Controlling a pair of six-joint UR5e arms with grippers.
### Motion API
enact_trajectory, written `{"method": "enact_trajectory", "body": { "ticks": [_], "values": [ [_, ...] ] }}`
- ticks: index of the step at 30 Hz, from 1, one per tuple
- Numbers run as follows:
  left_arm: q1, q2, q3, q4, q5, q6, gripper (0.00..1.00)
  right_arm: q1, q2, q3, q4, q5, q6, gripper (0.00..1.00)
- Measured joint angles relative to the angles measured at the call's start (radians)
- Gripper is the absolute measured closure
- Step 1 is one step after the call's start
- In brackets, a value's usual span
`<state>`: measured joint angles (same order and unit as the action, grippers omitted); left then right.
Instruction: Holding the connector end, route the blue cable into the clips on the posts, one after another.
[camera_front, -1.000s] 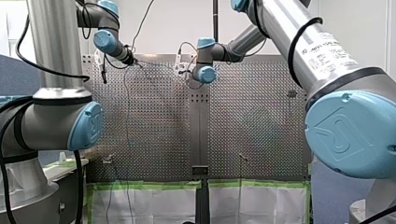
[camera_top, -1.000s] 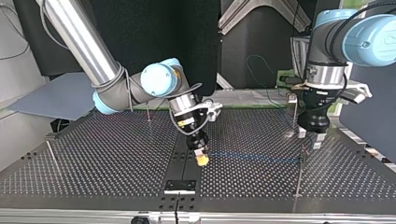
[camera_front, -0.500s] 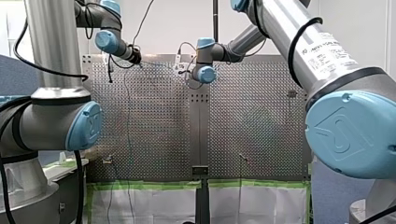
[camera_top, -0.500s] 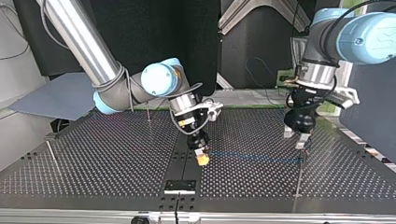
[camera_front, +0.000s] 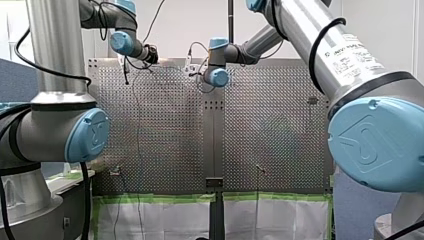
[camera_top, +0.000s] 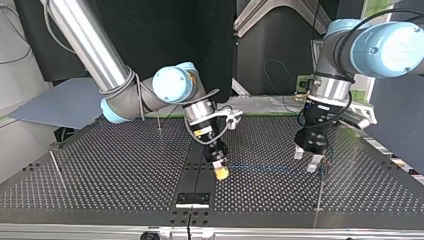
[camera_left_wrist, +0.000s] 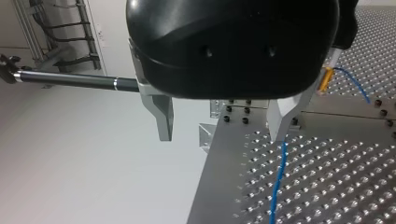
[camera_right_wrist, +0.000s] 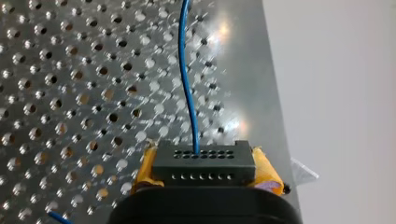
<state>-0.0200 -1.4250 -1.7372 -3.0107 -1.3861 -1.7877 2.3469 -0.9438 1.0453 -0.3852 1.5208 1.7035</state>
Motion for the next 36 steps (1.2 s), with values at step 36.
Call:
{"method": "enact_trajectory", "body": {
  "ticks": [36],
  "values": [
    [-0.063, -0.183, 0.064, 0.108, -0.122, -0.056, 0.00, 0.013, 0.001, -0.023, 0.009, -0.005, -0.001, 1.00]
  ]
}}
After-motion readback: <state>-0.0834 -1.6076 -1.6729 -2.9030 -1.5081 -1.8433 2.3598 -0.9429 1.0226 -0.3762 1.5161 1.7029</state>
